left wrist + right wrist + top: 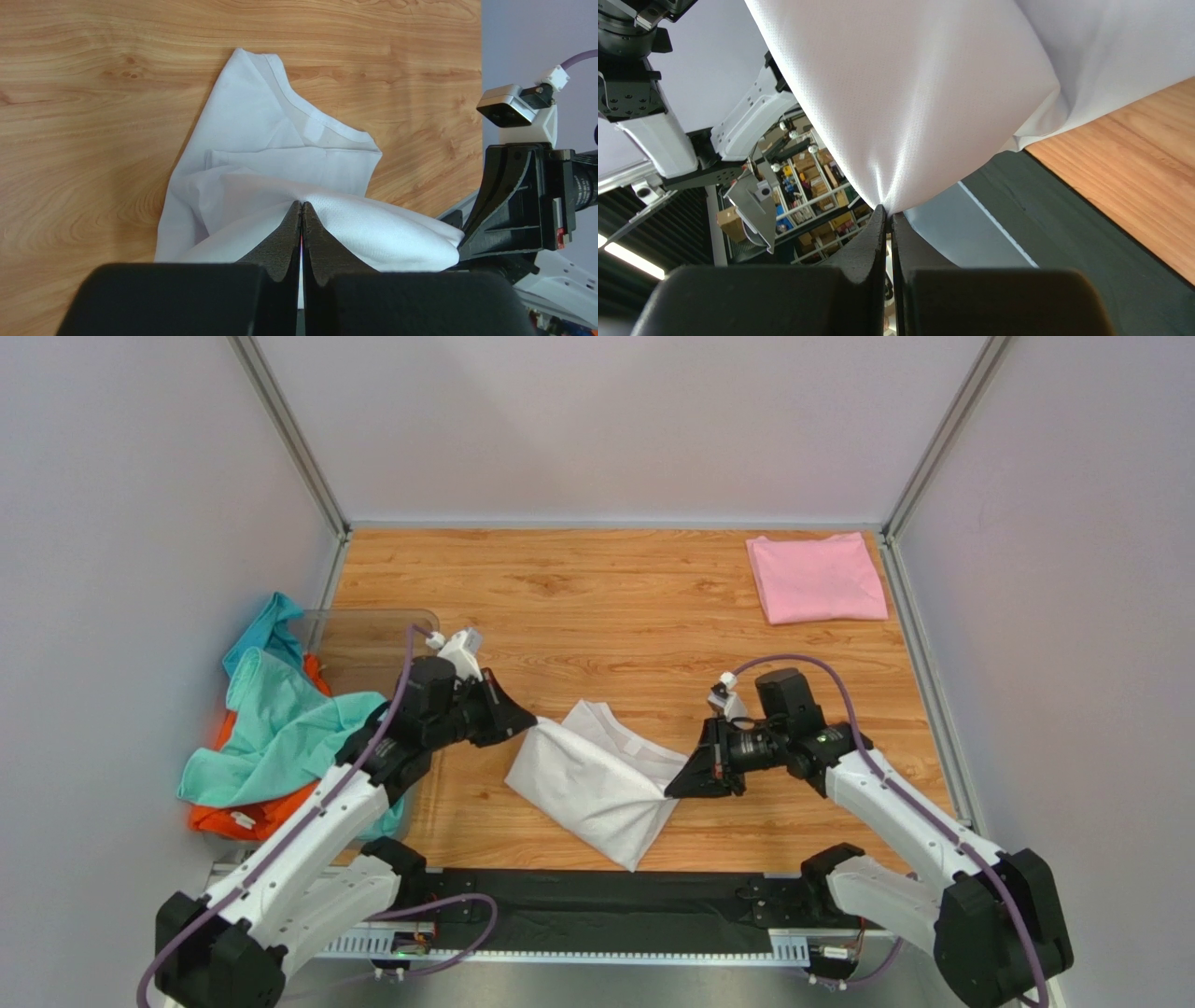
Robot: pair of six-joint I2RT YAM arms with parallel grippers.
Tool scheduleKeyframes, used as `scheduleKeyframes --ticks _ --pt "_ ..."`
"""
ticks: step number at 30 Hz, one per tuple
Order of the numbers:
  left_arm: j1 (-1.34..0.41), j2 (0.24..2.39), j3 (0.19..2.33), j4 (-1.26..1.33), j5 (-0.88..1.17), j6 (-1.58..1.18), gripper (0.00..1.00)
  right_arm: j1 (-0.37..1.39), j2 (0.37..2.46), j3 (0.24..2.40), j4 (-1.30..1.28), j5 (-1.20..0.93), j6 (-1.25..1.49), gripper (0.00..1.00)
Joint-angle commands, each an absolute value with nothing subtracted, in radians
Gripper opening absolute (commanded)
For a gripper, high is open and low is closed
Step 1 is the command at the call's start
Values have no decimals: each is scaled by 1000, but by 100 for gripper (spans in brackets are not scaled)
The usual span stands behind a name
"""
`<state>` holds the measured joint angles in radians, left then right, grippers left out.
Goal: Fold and stack the t-shirts
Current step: Fold the tshirt
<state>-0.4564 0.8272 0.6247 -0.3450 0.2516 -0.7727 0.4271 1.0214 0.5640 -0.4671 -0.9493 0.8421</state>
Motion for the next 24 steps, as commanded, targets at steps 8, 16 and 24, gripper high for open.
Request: scheduleKeyframes --ticks 8,16,24 --pt "-456 1098 730 -95 276 -724 0 287 1112 611 -523 -962 681 0" --pt "-457 1287 798 -12 290 -703 0 227 1236 633 -523 -920 629 0" --pt "-457 1462 850 63 353 -690 0 163 1272 632 -515 -853 630 0"
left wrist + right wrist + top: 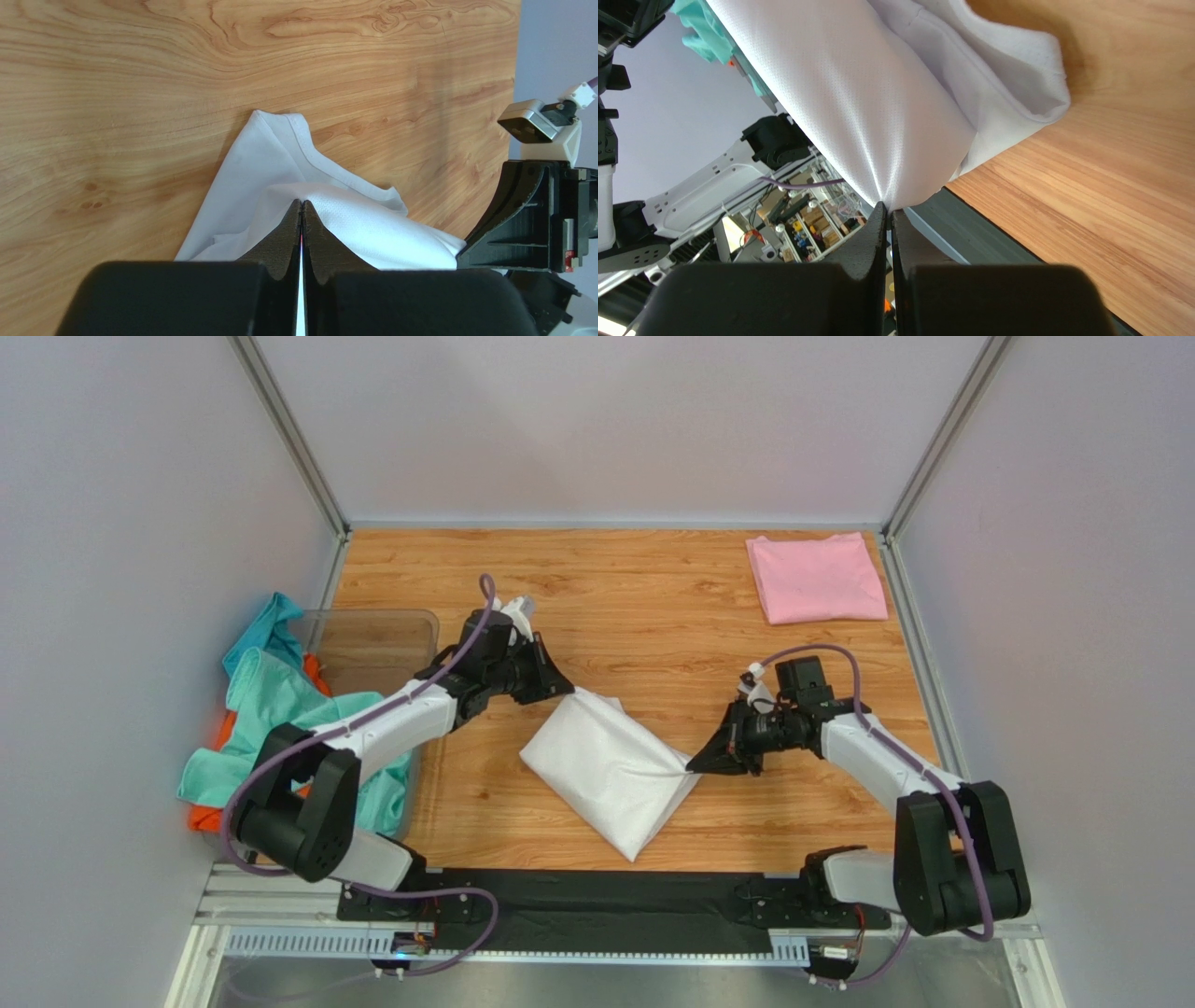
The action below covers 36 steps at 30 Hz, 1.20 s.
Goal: Fold and stack the t-shirts
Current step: Fold the tshirt
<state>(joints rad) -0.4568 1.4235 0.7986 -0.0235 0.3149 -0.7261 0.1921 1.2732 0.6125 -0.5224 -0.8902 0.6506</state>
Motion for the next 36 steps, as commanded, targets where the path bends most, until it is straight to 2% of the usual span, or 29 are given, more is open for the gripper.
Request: scheduleKeyframes --ticks 1,13,18,24,25,26,27,28,29,30,31,32,34,36 --pt "-457 1477 860 78 368 -689 0 157 1275 626 -515 -848 627 0" --pt "-471 1675 952 137 446 -635 0 91 1410 606 -472 -818 580 1" --pt "-483 1749 997 138 485 -585 0 58 1436 607 -474 -767 549 5" --pt "-495 1825 1061 100 494 -551 10 38 1471 597 -471 -746 522 9" --pt "-495 1835 1078 95 505 -545 16 35 1474 598 -472 -742 515 15" --pt "-495 1842 1083 91 512 -545 35 28 1473 598 -474 -742 512 22" --pt "-497 1839 1086 95 520 -545 44 25 1468 600 -480 -750 514 38" --pt "-497 1832 1080 100 520 -545 54 20 1453 601 -483 -755 511 47" --pt "-502 1804 1077 98 515 -537 71 17 1436 613 -494 -756 506 53" --pt "-503 1787 1078 72 508 -528 80 17 1421 620 -520 -746 500 59" --pt "-505 1773 1089 49 485 -517 83 17 1404 627 -535 -738 499 67" --pt "-506 1741 1097 22 474 -493 86 15 1358 644 -566 -724 491 70" --pt "-508 1704 1109 -57 434 -471 90 17 1309 658 -600 -712 483 99" --pt "-511 1635 1092 -95 407 -459 91 17 1232 682 -658 -707 468 100"
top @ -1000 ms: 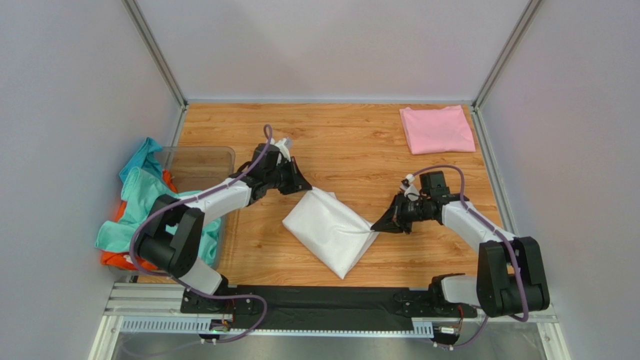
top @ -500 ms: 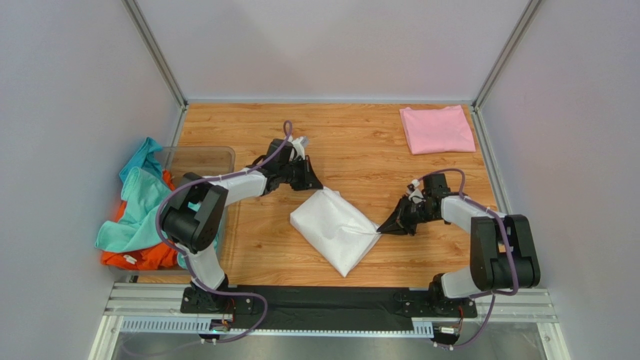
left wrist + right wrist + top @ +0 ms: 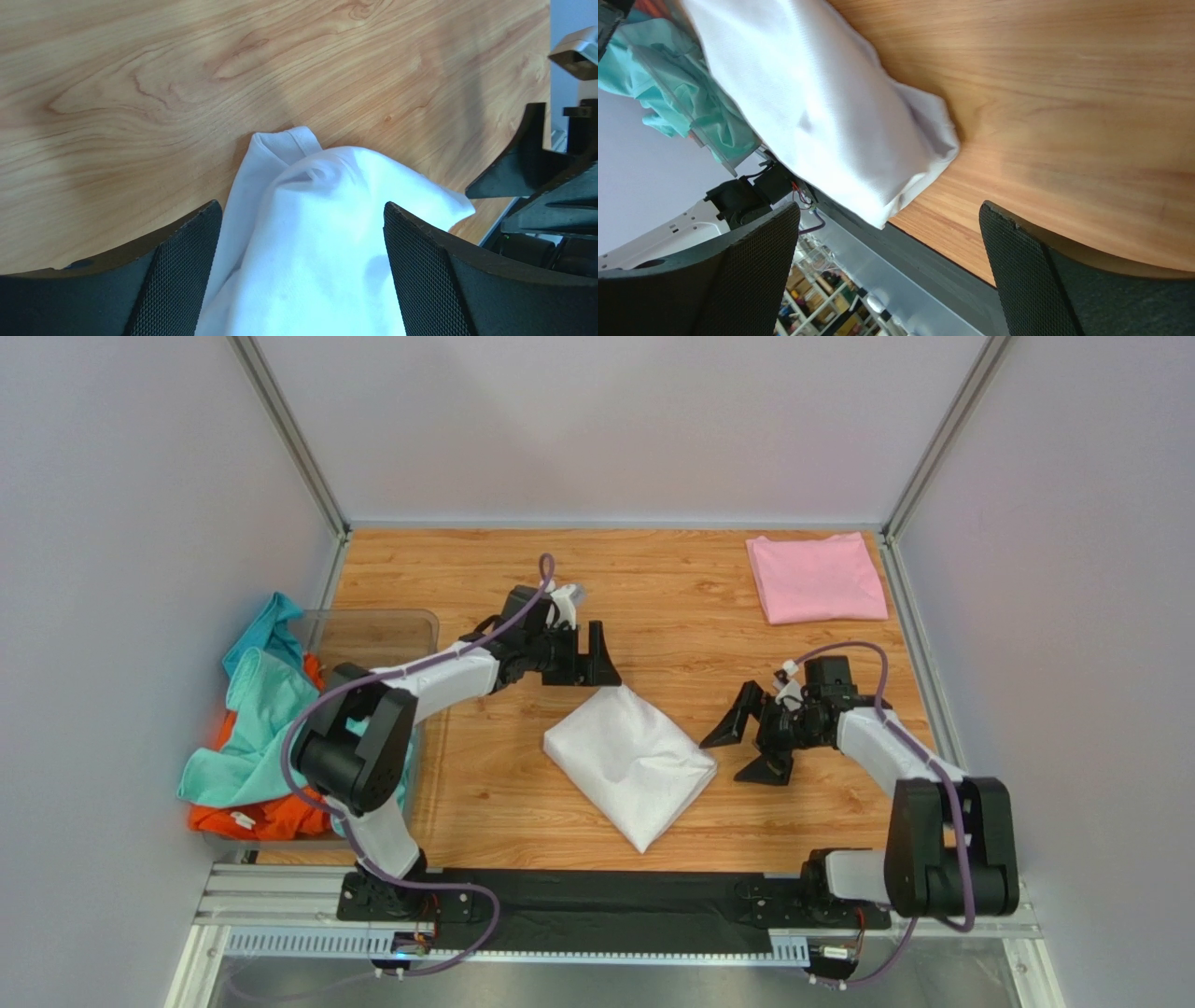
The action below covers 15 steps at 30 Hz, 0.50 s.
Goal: Fold and stack the t-shirts
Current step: Fold the tshirt
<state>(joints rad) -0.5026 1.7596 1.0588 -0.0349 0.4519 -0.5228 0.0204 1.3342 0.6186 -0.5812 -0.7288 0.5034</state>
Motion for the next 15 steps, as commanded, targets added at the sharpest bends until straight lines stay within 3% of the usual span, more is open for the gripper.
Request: scheduleKeyframes --ticks 1,5,10,15 --pt "-511 1584 1085 -104 375 -459 92 15 1207 690 -676 -707 463 100" --pt "-511 1470 1069 -196 304 -445 93 18 1048 709 -753 -701 471 100" --pt "-534 1330 980 -170 380 -509 94 80 931 722 -736 -712 547 100" --pt "-604 1253 827 -57 465 -613 96 270 910 718 -580 -677 647 100"
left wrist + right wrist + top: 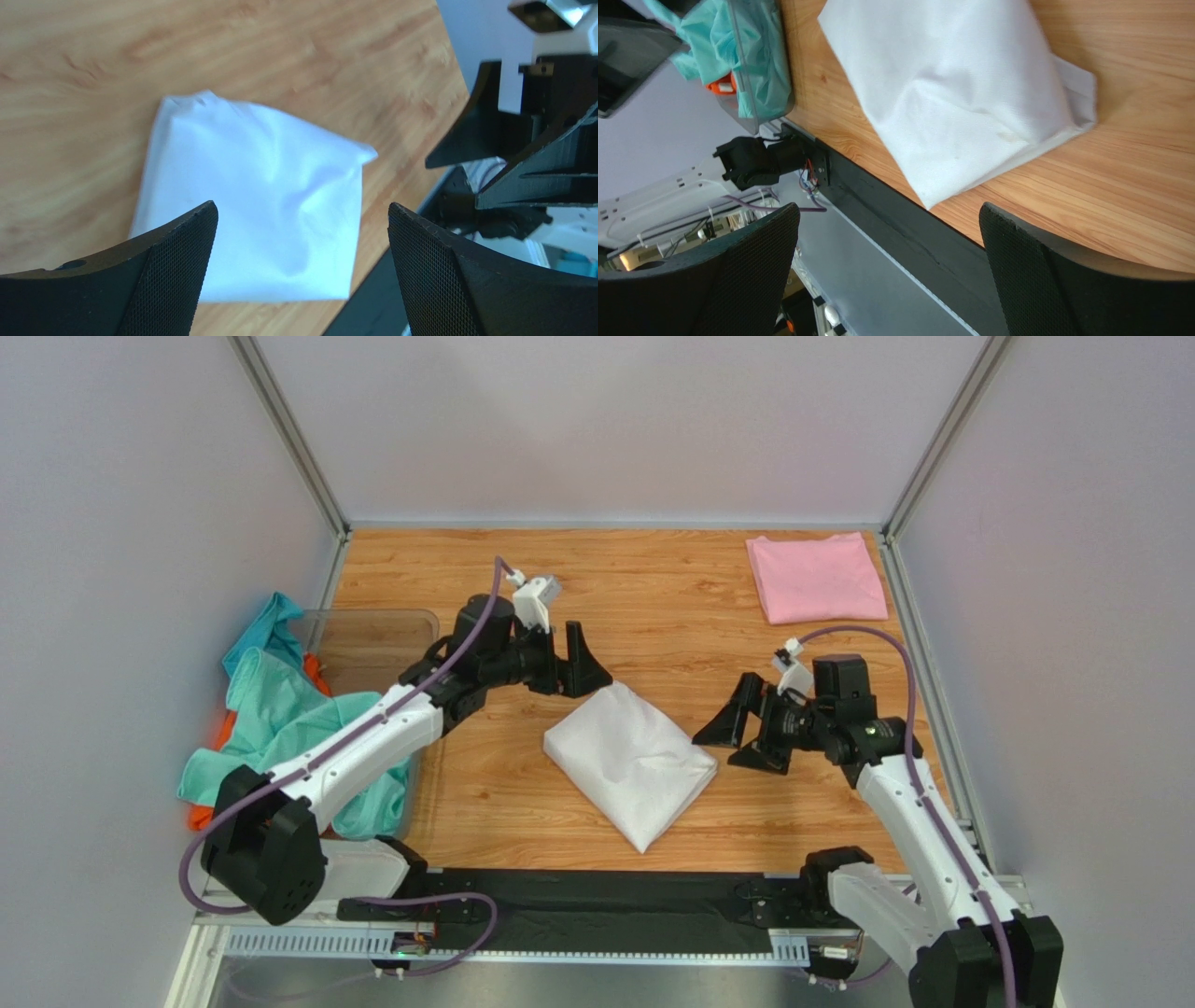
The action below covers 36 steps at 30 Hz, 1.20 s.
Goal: Fold and stack the t-shirts
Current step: Fold the tshirt
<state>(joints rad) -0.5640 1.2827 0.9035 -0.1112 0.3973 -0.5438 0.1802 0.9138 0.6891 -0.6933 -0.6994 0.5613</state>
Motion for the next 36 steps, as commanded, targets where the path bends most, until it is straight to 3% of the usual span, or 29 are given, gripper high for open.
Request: scheduleKeyframes --ticks 1,5,11,27,36 --pt "-630 1237 807 -42 466 -639 97 300 937 718 -549 -672 664 100" --pt "-657 1247 723 58 469 -681 98 463 1063 742 -388 -651 707 100" --pt "-657 1337 664 168 463 -670 99 483 1279 781 -299 -628 704 100" --pt "-647 1563 568 327 508 -744 98 290 1512 673 -262 -658 560 100" --pt "-699 1405 391 377 488 -876 96 230 1609 802 -305 -696 460 100"
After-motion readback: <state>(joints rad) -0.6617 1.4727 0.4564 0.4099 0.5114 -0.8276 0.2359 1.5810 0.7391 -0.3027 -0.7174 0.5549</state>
